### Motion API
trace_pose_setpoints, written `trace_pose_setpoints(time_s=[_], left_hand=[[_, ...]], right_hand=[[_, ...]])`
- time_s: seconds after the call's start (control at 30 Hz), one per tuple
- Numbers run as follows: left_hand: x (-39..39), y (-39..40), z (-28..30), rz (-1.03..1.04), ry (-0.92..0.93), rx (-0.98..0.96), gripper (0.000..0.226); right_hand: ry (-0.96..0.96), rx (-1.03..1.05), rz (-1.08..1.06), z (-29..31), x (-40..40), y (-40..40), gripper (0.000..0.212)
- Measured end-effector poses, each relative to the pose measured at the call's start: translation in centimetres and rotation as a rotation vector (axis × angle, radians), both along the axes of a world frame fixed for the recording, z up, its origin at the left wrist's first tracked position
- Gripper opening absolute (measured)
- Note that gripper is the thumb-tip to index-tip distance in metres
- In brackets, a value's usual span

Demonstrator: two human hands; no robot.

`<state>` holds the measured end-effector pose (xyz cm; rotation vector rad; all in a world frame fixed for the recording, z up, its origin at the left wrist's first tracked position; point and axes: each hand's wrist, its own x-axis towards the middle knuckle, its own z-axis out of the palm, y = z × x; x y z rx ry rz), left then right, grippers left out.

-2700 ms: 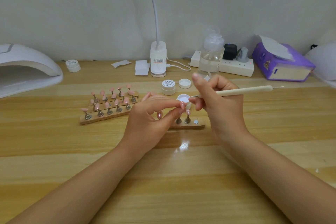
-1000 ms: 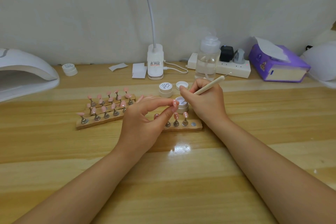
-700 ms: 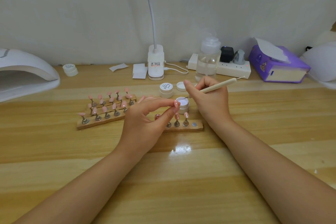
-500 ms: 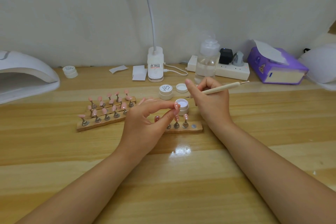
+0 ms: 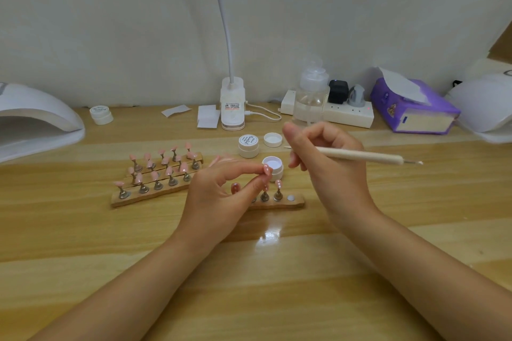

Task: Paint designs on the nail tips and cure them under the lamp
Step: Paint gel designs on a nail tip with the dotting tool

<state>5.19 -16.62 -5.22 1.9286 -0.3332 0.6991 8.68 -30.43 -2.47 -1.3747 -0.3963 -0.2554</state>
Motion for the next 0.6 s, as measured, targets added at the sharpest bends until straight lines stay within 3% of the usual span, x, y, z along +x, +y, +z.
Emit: trace_pose_setpoints(time_s=[0.4, 0.6], left_hand=[[-0.02, 0.00, -0.02, -0.020, -0.034, 0.012, 0.019], [-0.01, -0.10, 0.06, -0.016, -0.048, 0.006, 0.023]], right_hand=[[0.062, 0.001, 0.053, -0.58, -1.16, 0.53, 0.044], [0.042, -0.016, 0.051, -0.64, -1.12, 0.58, 0.041]])
